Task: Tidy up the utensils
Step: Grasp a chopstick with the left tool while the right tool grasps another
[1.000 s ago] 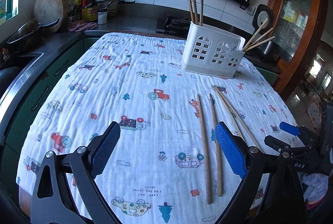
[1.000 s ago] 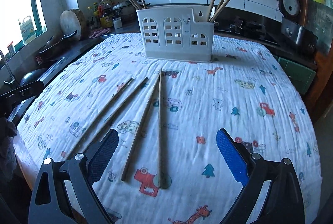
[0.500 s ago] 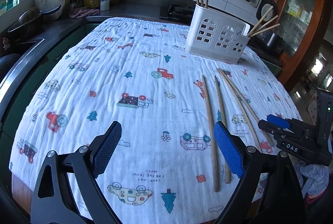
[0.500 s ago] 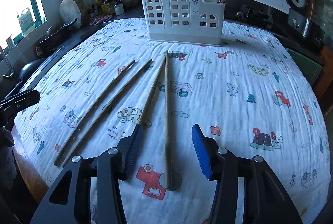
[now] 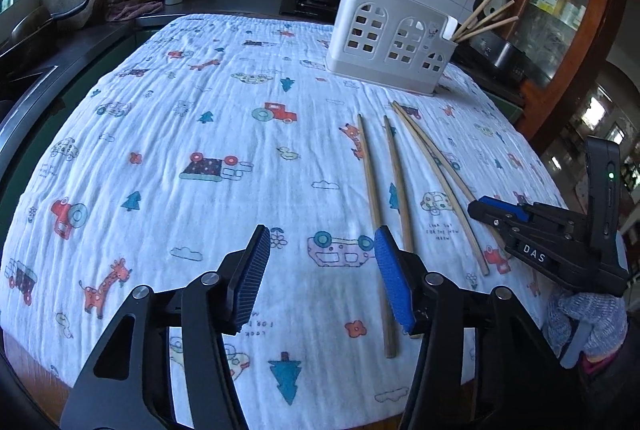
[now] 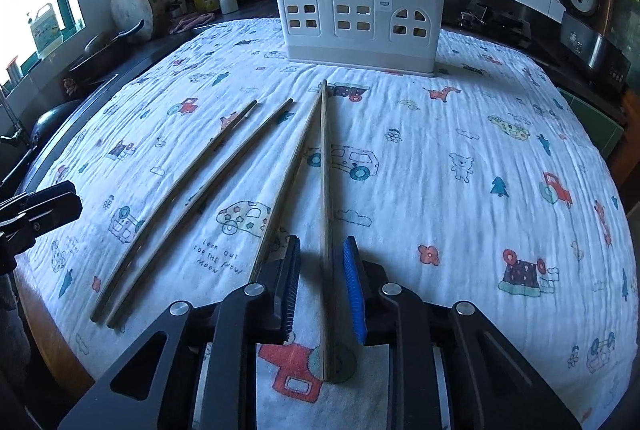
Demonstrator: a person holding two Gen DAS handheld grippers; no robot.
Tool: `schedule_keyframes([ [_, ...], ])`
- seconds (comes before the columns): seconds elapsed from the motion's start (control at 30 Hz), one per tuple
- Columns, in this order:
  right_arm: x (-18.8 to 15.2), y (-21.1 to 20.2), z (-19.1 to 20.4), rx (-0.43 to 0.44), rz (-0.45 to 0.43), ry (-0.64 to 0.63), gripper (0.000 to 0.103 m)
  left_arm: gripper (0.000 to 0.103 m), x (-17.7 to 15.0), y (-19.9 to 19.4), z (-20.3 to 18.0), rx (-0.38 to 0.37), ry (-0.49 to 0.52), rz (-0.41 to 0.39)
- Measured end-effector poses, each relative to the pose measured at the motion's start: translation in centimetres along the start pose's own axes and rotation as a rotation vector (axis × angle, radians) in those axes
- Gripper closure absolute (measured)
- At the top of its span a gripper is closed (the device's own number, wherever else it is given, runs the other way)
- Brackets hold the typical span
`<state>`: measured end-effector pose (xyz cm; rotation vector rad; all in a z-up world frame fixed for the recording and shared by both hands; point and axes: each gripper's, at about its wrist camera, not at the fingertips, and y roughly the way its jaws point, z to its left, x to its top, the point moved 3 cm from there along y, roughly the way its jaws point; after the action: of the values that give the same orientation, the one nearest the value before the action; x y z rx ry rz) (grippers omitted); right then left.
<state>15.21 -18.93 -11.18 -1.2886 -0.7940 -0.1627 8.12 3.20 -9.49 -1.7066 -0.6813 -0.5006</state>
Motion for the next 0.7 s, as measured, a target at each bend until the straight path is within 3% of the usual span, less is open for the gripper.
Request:
schedule_keyframes([
  [0.13,-0.1,-0.1,-0.6,0.006,0.000,0.020,0.095,0.061,-0.3,1.2,-1.5,-0.034,0.024,0.031],
  [0.37,-0.5,-0.5,-0.7,0.008,-0.010,0.028,0.096,0.080,-0.8,3.4,-3.1,-0.055,0.047,0.082],
  [0.7,-0.8,-0.6,-0.9,0.011,-0.011,0.030,0.096,0.087,-0.8,4.3,-3.5,-0.027,0.041,0.102],
])
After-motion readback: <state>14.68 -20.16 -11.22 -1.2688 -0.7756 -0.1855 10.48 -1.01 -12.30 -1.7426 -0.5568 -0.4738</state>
